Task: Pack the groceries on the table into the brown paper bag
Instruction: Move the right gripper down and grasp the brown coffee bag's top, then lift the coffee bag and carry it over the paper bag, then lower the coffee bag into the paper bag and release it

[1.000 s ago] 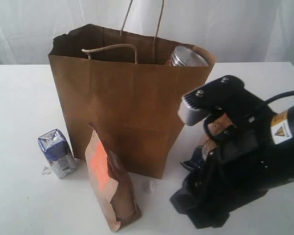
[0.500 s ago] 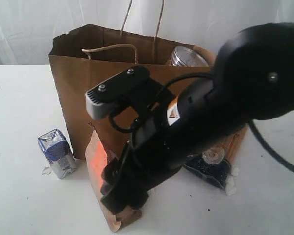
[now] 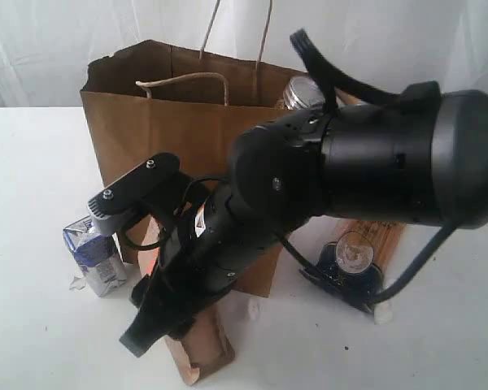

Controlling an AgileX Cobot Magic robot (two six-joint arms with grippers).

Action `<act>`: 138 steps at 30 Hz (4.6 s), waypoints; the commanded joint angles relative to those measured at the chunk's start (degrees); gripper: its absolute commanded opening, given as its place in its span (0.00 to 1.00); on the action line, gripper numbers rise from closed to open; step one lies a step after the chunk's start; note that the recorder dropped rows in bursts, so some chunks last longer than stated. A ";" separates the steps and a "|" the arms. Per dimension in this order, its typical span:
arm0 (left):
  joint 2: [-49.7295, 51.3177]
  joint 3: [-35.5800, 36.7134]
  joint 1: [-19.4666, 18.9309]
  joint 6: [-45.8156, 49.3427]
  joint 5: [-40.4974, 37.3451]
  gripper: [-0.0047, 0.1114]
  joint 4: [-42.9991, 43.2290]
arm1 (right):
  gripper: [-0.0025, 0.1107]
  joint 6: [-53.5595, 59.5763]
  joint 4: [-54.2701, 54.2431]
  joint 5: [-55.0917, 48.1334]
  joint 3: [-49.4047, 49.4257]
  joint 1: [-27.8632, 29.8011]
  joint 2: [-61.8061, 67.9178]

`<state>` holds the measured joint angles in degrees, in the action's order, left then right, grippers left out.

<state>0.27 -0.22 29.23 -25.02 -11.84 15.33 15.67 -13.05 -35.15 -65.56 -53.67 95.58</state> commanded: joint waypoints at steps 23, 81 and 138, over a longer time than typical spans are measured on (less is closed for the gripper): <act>-0.27 0.22 0.14 -0.54 -0.27 0.05 0.16 | 0.02 -0.05 7.95 3.46 -18.47 -8.10 -17.15; -0.27 0.22 0.14 -0.54 -0.27 0.05 0.16 | 0.02 -12.04 32.44 -5.81 -28.95 6.29 -4.24; -0.27 0.22 0.14 -0.54 -0.27 0.05 0.16 | 0.60 -10.38 29.06 -11.44 -28.95 6.29 -11.38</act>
<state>0.27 -0.22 29.23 -25.02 -11.84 15.33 5.08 15.11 -46.39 -94.20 -47.62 86.05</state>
